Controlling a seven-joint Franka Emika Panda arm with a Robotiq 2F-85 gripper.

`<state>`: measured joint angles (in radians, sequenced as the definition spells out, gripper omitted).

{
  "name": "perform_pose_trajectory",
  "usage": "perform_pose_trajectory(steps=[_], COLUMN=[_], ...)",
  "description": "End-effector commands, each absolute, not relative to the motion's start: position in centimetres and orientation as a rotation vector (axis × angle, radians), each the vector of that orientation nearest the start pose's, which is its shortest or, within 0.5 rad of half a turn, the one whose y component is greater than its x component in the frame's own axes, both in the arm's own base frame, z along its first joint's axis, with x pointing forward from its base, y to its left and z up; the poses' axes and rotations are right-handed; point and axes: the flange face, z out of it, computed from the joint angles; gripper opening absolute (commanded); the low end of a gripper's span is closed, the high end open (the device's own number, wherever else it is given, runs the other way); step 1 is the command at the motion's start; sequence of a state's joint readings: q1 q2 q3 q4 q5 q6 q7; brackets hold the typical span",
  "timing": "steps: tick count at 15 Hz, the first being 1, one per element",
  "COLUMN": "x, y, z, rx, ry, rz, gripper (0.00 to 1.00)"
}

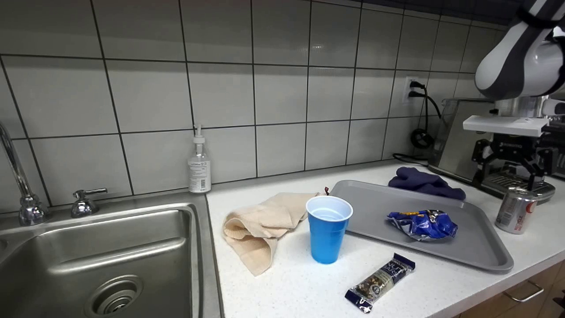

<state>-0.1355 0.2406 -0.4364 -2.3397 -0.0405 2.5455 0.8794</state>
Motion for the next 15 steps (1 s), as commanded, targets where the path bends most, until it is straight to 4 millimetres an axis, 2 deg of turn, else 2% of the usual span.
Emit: perform_pose_trajectory(steps=[1, 9, 15], x=[44.1, 48.0, 51.2], y=[-27.1, -25.1, -24.1], z=[25.6, 25.6, 24.5], rx=[-2.473, -2.383, -2.320], ry=[2.120, 2.154, 2.198], rz=[-0.003, -0.052, -0.095], gripper=[1.00, 1.00, 1.00])
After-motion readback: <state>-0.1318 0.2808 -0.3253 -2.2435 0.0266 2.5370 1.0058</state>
